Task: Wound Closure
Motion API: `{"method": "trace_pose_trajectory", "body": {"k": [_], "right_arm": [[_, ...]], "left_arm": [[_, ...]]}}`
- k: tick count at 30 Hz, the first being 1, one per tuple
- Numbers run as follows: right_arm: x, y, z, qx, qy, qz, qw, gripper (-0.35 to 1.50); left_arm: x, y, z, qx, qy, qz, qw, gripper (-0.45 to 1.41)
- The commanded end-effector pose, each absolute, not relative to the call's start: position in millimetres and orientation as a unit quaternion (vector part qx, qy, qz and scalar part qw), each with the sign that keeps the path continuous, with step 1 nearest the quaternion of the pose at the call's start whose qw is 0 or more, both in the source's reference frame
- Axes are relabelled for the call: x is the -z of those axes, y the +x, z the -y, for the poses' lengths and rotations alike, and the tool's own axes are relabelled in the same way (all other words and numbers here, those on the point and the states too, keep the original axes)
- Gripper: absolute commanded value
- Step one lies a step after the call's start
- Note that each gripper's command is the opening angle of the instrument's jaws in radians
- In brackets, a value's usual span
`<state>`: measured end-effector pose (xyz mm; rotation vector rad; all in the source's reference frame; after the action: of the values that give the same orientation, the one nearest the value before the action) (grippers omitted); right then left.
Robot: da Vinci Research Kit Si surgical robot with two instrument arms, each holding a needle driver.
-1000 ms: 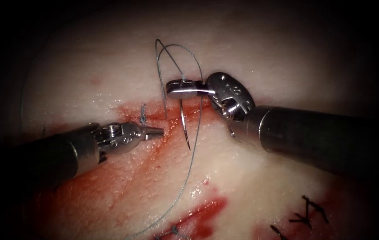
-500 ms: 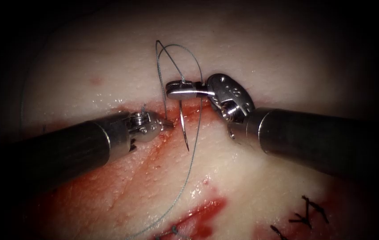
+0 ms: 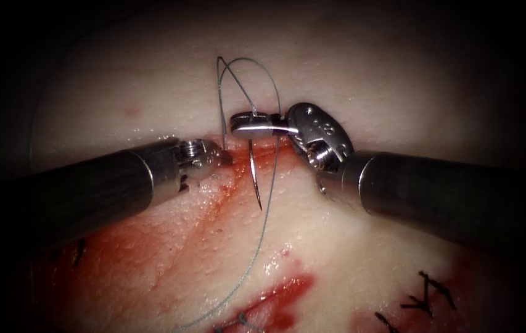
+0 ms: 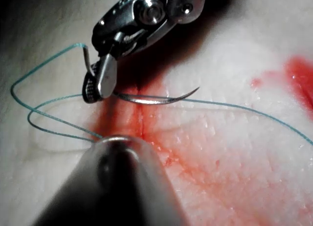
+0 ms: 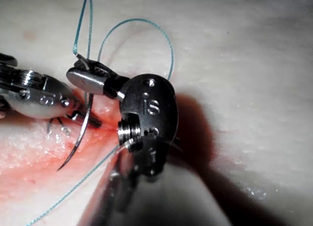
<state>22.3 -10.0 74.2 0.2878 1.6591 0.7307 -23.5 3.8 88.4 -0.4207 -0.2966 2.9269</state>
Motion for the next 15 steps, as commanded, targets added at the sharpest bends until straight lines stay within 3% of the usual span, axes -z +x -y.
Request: {"method": "trace_pose_trajectory", "body": {"k": [1,11,12,13,15], "right_arm": [[-74.6,23.1,9.5,-0.315,0.125,-0.719,0.607,-0.35],[-75.6,23.5,9.4,-0.274,0.078,-0.726,0.626,-0.35],[-75.9,23.6,9.4,-0.267,0.067,-0.728,0.628,-0.35],[-76.2,23.7,9.3,-0.256,0.054,-0.730,0.632,-0.35],[-76.8,24.0,9.3,-0.245,0.041,-0.732,0.634,-0.35]], "left_arm": [[-89.1,-24.0,-4.3,-0.981,-0.141,0.106,0.082,-0.45],[-91.4,-23.1,-4.3,-0.984,-0.097,0.141,0.048,-0.45],[-91.5,-23.0,-4.3,-0.984,-0.090,0.145,0.043,-0.21],[-91.5,-23.0,-4.2,-0.985,-0.086,0.146,0.041,0.14],[-91.4,-23.1,-4.0,-0.985,-0.085,0.147,0.041,0.21]]}}
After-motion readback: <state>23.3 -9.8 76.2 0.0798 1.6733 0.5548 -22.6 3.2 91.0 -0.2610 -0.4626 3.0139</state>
